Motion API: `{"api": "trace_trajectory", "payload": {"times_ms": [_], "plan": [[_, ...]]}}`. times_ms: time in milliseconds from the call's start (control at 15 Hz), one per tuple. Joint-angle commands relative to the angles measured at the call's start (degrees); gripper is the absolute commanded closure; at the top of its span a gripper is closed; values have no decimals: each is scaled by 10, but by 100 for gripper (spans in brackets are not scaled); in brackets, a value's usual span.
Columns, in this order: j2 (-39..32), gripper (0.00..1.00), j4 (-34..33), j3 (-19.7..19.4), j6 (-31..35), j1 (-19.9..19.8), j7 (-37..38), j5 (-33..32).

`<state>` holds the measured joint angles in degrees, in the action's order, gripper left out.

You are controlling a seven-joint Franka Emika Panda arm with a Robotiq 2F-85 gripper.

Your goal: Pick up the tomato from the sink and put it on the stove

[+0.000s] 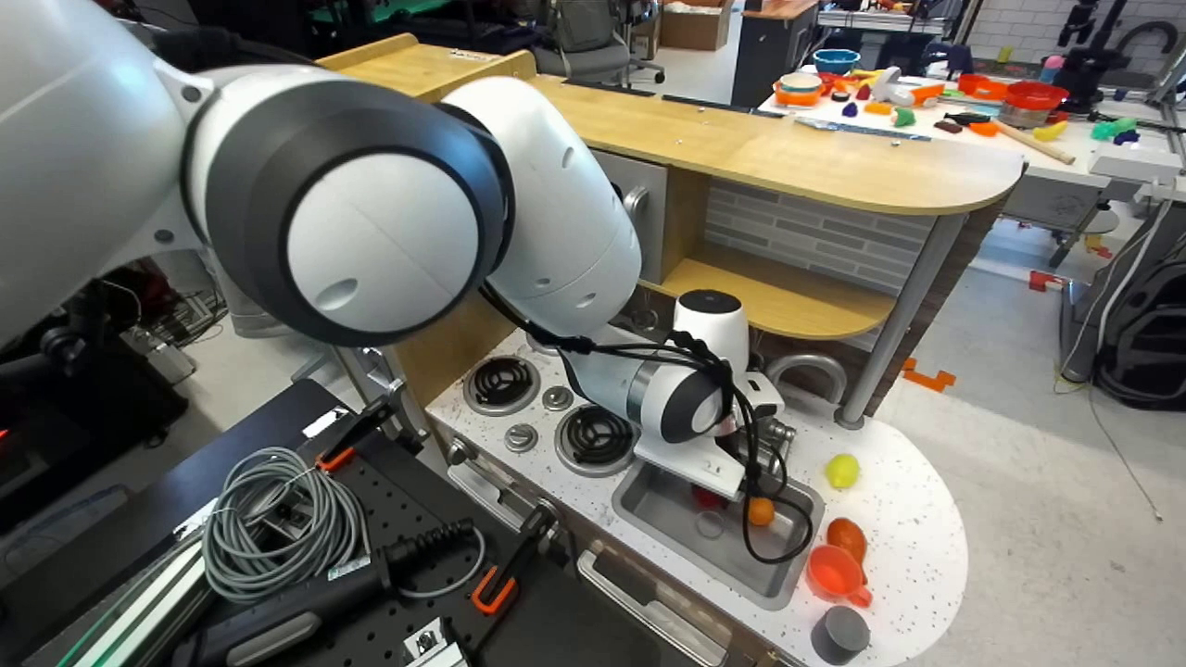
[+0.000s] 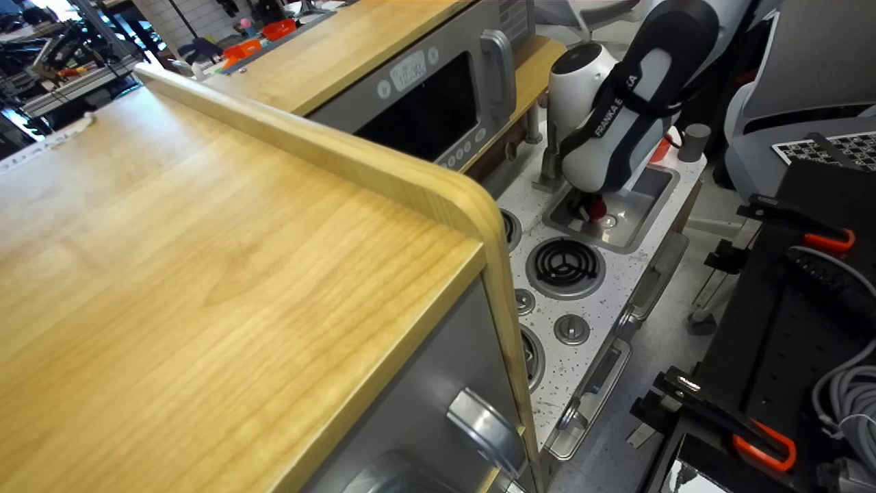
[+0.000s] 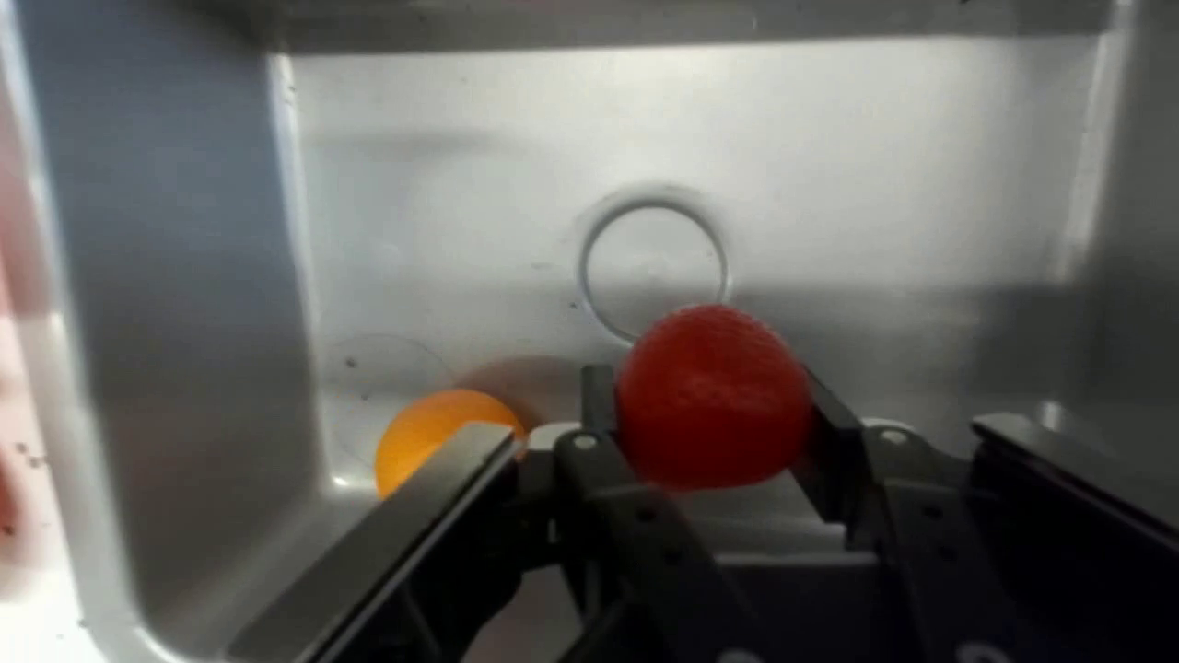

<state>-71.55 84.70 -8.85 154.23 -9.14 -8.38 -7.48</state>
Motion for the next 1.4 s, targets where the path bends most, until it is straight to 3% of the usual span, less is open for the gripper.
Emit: {"api": "trace_trajectory", "payload": {"times_ms": [0, 333, 800, 1000, 1333], "plan": [[93, 79, 110, -20, 4, 7, 15, -6], [202, 79, 217, -12, 1, 11, 7, -7], [252, 79, 295, 43, 17, 13, 7, 11], [253, 79, 308, 69, 16, 12, -10, 8], [245, 79, 291, 55, -6, 47, -18, -23]]}}
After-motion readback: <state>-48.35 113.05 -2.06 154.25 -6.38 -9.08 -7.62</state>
